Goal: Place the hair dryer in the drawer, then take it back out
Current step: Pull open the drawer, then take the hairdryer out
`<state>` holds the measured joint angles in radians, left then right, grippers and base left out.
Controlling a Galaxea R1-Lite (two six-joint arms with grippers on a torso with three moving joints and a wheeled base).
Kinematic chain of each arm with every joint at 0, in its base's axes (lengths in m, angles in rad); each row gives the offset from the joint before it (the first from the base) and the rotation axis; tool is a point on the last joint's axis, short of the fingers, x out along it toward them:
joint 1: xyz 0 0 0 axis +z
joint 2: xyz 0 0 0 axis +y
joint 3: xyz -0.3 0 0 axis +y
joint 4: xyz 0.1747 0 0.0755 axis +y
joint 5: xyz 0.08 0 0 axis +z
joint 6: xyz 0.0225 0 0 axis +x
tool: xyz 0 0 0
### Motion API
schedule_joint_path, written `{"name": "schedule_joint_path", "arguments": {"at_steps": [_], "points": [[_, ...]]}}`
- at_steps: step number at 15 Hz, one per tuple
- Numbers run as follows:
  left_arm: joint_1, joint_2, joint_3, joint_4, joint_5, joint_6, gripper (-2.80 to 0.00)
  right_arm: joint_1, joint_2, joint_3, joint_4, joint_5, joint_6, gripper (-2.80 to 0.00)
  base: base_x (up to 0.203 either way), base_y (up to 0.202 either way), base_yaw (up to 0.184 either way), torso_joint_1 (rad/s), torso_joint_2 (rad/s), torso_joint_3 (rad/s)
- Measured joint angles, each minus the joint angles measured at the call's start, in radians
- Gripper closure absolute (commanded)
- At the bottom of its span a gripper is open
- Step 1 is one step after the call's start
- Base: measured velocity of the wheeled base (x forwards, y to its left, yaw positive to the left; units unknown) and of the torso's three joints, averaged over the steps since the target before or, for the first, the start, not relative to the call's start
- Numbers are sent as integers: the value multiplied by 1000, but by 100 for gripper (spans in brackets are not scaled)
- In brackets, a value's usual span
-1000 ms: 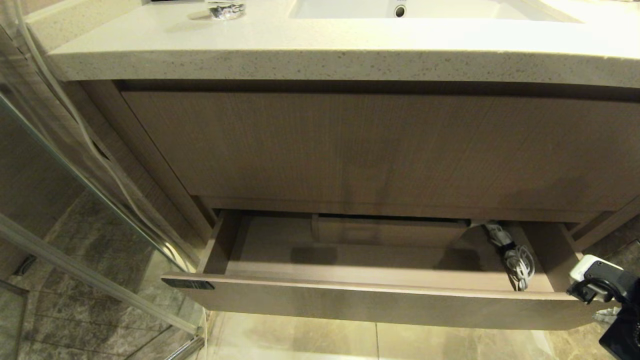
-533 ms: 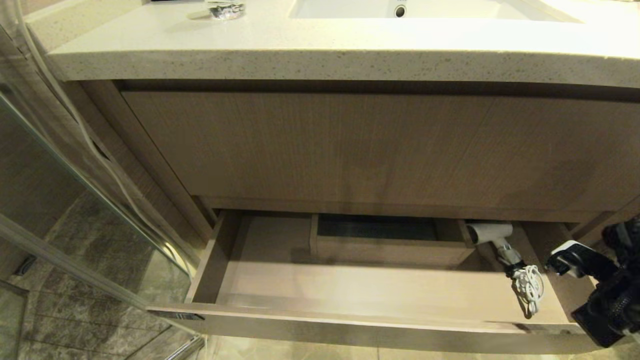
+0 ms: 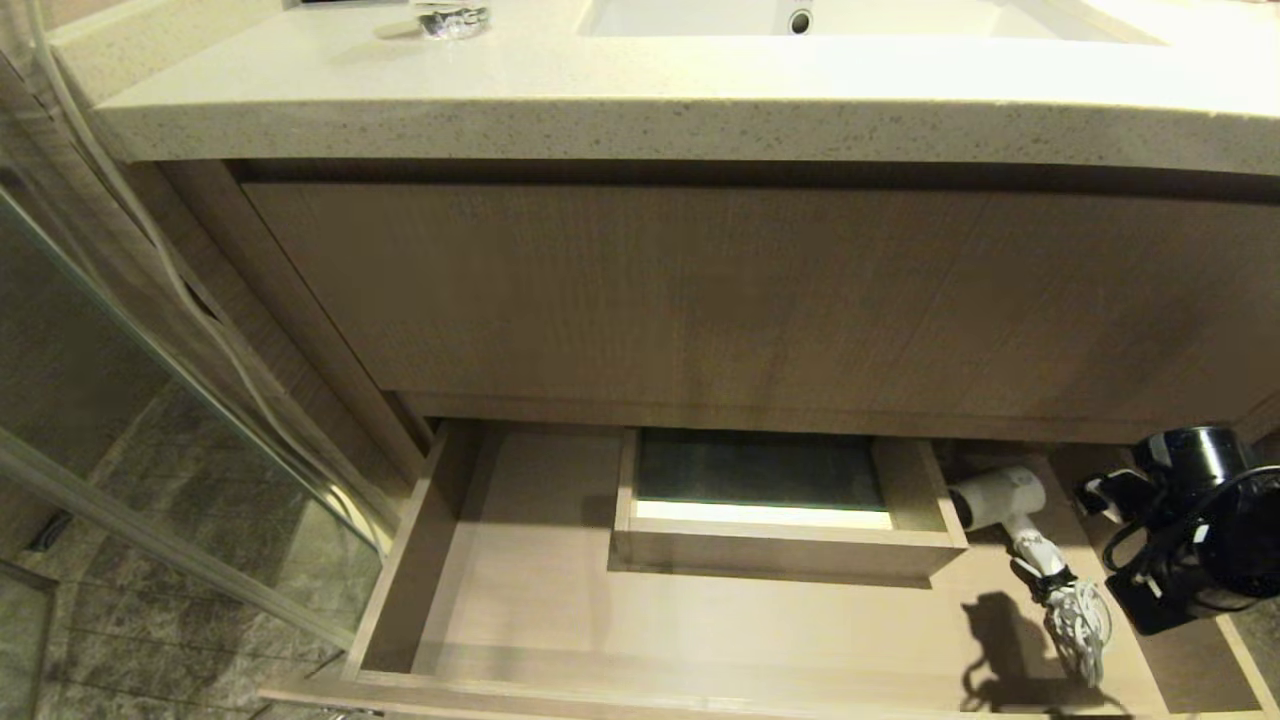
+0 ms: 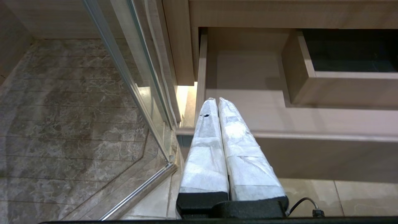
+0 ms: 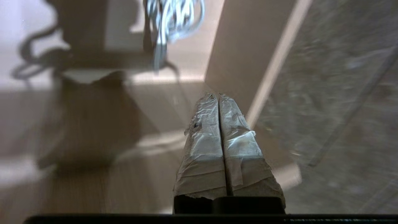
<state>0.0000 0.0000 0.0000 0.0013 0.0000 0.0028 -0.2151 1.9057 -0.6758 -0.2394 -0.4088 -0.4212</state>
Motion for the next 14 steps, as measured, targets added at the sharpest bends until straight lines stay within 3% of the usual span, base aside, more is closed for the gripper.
{"name": "schedule_joint_path", "arguments": {"at_steps": [1, 2, 9, 14], "points": [[0, 0, 0, 0, 0, 0, 0, -6, 44, -29, -3, 0, 27, 0, 0, 0, 0, 0, 0, 0], [0, 0, 0, 0, 0, 0, 0, -11, 87, -66, -8, 1, 46, -280, 0, 0, 0, 0, 0, 0], [0, 0, 0, 0, 0, 0, 0, -41, 289, -267, -4, 16, 55, -280, 0, 0, 0, 0, 0, 0], [0, 0, 0, 0, 0, 0, 0, -43, 370, -335, 5, 83, 50, -280, 0, 0, 0, 0, 0, 0]]}}
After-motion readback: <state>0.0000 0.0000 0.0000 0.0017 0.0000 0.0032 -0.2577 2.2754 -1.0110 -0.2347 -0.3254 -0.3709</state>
